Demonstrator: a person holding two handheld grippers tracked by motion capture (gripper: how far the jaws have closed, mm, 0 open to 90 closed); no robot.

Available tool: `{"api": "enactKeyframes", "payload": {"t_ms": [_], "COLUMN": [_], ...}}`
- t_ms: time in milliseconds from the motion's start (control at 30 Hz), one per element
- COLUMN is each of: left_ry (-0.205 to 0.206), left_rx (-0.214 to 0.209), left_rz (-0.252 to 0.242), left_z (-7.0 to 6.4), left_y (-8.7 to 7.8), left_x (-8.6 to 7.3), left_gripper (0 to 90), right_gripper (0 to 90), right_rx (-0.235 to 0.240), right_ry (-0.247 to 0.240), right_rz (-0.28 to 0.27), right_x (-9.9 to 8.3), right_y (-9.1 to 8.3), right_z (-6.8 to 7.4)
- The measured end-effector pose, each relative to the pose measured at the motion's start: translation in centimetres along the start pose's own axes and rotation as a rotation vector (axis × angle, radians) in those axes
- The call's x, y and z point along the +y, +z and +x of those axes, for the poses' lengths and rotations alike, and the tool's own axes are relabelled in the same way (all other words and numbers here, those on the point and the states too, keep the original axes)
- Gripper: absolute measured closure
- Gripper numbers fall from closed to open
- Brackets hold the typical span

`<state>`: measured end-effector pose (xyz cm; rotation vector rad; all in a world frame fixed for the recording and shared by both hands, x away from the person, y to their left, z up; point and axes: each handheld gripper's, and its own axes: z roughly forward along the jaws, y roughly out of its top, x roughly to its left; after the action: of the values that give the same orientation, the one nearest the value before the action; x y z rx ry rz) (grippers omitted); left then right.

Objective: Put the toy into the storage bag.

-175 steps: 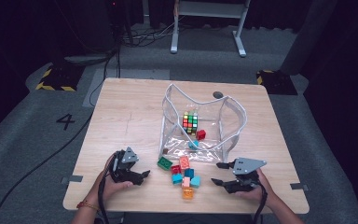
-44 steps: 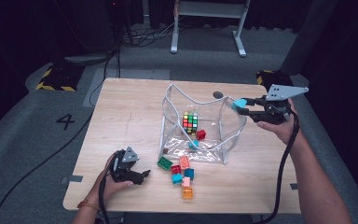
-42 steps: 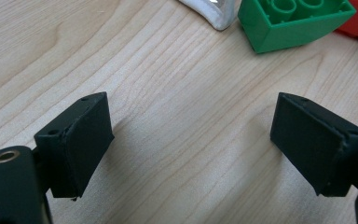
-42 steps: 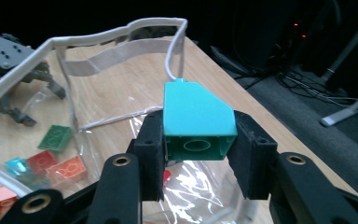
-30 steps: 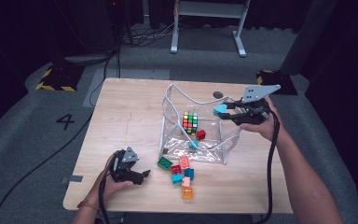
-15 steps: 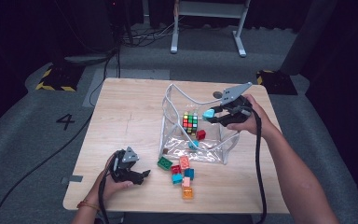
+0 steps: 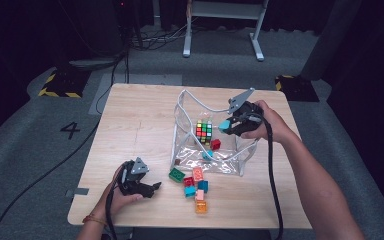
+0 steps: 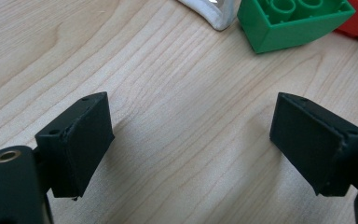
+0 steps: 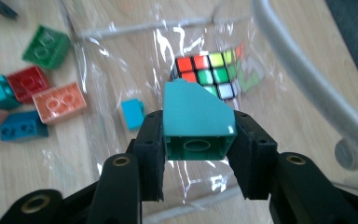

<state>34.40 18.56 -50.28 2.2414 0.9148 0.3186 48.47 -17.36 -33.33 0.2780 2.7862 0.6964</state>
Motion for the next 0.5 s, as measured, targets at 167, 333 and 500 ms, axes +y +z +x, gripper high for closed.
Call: {"api": "enactKeyframes", "payload": {"t_ms": [167, 333, 500], "left_ry": [0.000, 0.000, 0.001], "left_rx": [-0.001, -0.001, -0.001], "left_rz": [0.000, 0.000, 0.000], "left_z": [0.0, 0.0, 0.0], "left_y": [0.0, 0.0, 0.0], "left_x": [0.0, 0.0, 0.0], "left_gripper": [13.2, 13.2, 13.2], "right_gripper": [58.9, 58.9, 58.9], "right_rx": [0.025, 0.035, 0.027], "right_ry": [0.027, 0.042, 0.046], "right_rz": [0.139, 0.218, 0.284], "right_x": [-0.4, -1.2, -2.1], "right_y": [0.8, 0.8, 0.6], "right_z": [-0.6, -1.1, -1.3]}}
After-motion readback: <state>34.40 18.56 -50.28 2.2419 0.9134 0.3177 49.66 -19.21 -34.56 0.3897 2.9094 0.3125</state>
